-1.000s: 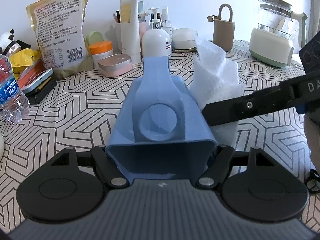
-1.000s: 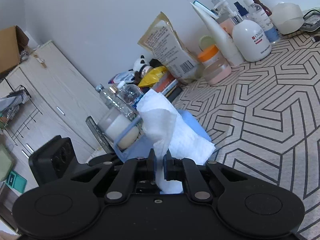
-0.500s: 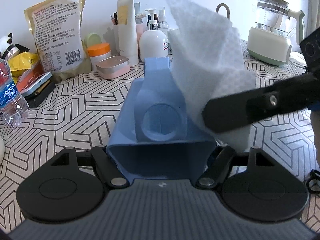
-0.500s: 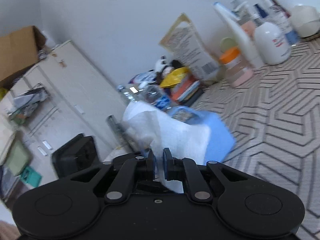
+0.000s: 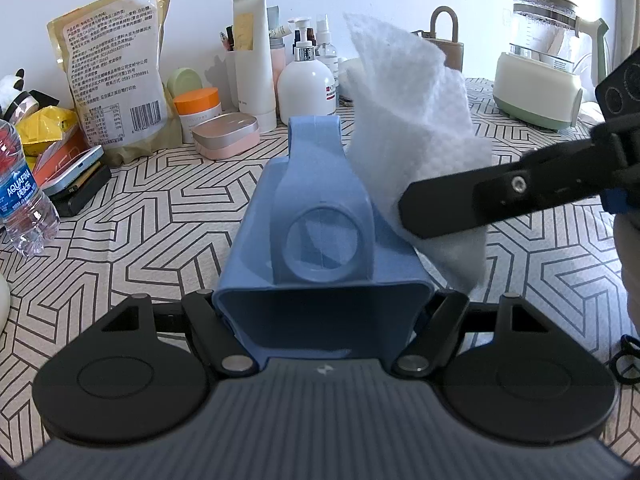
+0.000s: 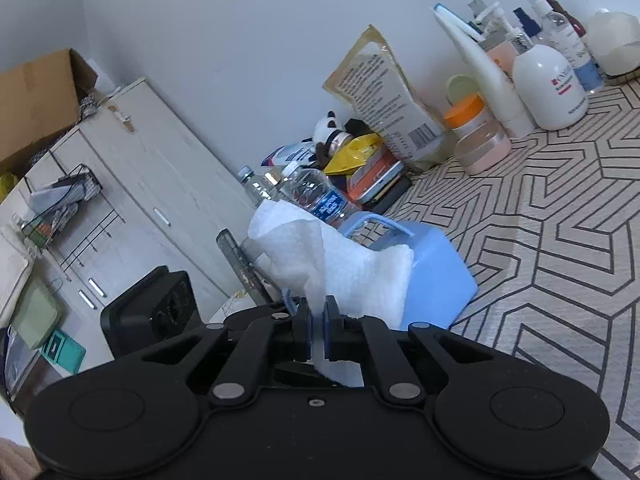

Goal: Clean container
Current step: 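Wipe the container's side wall again with the right gripper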

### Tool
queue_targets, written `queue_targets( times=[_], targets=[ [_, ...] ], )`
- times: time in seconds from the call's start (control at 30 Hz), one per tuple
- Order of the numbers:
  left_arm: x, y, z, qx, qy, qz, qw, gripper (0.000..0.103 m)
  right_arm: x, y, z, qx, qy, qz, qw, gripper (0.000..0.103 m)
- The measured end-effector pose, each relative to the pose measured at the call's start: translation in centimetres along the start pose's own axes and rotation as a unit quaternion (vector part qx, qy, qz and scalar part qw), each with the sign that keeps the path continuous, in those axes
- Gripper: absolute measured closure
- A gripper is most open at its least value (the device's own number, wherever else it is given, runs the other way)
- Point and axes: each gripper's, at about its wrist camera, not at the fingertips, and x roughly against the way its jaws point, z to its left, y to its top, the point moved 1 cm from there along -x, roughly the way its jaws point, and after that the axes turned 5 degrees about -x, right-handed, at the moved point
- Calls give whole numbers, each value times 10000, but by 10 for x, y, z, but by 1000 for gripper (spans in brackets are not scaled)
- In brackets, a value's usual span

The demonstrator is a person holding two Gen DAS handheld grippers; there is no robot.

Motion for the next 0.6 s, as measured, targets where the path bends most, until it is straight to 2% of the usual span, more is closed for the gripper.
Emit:
queue_targets(
  times=[0.2, 0.37, 0.6],
  targets=[
    [1, -1, 0, 13, 14, -13, 10000, 29, 3, 1, -6, -127, -123, -76, 9998, 96],
    [1, -1, 0, 28, 11, -11, 10000, 29, 2, 0, -2, 36, -171, -68, 9998, 95],
    [2, -1, -2, -34, 33, -32, 10000, 29, -7, -3, 6, 180, 293, 224, 9992, 95]
  ],
)
